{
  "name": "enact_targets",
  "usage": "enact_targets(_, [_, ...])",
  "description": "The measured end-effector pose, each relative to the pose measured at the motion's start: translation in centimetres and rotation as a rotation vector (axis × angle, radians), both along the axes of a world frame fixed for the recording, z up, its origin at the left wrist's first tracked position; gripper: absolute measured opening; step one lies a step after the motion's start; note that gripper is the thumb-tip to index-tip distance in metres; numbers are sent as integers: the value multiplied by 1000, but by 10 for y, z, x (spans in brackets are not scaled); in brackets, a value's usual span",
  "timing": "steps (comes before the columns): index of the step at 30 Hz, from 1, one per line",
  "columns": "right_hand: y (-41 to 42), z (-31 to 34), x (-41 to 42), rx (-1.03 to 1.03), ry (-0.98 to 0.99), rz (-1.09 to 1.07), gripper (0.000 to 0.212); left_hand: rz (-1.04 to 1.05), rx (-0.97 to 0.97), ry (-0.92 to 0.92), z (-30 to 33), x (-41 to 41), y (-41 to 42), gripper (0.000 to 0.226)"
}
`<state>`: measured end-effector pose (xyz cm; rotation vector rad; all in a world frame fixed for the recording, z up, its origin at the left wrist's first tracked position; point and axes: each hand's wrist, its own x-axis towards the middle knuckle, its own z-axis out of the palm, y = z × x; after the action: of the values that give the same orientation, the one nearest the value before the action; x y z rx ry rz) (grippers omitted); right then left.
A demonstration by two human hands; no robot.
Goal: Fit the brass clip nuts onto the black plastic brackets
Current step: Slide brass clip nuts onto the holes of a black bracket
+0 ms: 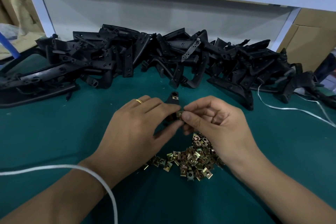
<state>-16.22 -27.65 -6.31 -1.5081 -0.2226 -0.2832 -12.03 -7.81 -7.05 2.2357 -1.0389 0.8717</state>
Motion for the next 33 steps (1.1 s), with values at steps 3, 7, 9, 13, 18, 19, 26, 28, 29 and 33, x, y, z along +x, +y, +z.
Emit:
enact_targets(3, [-2, 1, -1, -16, -2, 23, 20, 12, 29, -20, 1, -1, 0, 29])
enact_targets(7, [-1, 0, -1, -60, -58, 38, 24, 20, 11, 10, 4, -2, 1, 30])
enact_targets(9, [1, -1, -2, -62, -82, 21, 23, 22, 19, 13, 5, -3, 2, 31])
enact_targets(13, [1, -2, -2, -46, -111, 34, 21, 14, 56, 23, 10, -3, 4, 34])
enact_targets(18, [-1, -2, -3, -59, -137, 73, 20, -19, 104, 82, 14, -4, 6, 40])
enact_targets(19, [-1, -2, -3, -65, -138, 76, 20, -23, 110, 86, 15, -5, 6, 40])
enact_targets(26, [-1, -1, -5, -57, -120, 65, 19, -38, 130, 75, 16, -7, 4, 40])
enact_targets(28, [0, -1, -5, -54, -124, 56, 21, -40, 122, 80, 15, -7, 4, 39])
enact_targets(29, [1, 0, -4, -45, -120, 57, 24, -43, 115, 82, 15, -6, 4, 38])
enact_targets(33, [-1, 2, -4, -35, -69, 105, 31, -66, 86, 100, 14, -4, 7, 36])
